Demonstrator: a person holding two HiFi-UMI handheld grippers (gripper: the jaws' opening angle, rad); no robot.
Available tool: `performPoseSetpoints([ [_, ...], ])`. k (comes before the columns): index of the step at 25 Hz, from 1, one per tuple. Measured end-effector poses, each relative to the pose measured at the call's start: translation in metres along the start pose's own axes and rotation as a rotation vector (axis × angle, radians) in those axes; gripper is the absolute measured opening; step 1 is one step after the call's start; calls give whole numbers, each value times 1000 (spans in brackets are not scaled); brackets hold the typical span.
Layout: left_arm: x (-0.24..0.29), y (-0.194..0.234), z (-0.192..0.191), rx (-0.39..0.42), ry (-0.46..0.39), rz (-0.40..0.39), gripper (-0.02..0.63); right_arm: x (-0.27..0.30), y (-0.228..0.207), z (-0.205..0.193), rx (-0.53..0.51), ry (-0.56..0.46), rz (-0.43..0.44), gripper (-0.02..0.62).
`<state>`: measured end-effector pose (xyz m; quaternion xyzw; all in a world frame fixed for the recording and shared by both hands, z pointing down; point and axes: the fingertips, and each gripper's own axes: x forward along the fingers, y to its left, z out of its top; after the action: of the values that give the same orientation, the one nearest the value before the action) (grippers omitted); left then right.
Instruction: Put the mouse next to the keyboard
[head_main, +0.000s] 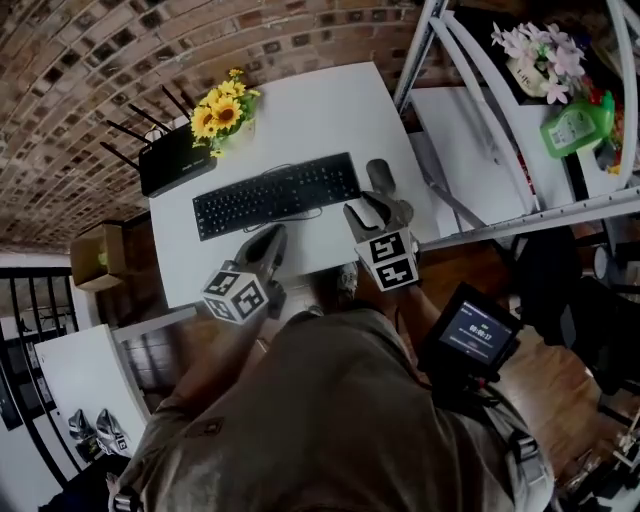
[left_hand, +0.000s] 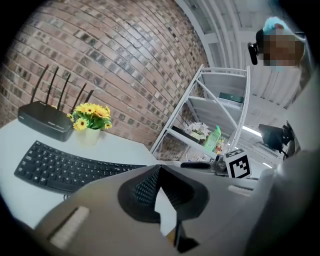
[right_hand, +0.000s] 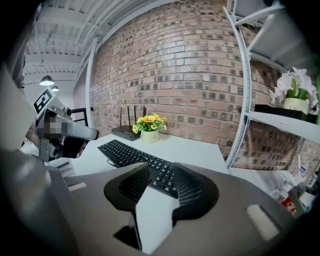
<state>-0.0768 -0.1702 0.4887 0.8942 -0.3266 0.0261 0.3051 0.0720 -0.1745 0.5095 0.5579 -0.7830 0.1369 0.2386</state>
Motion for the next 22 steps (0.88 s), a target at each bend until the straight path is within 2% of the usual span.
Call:
performPoseSetpoints([
  [9,-68,-4,-20,-1,-20,-1,2,-45,75,0,-1,-36,21,139],
  [16,-91,-19,-35,10,-23,-34,0,-81,104,-9,6,-52,25,93],
  [22,-103,-30,-37,13,-51,-17,2,-98,119,-3,-19,-74,70,41],
])
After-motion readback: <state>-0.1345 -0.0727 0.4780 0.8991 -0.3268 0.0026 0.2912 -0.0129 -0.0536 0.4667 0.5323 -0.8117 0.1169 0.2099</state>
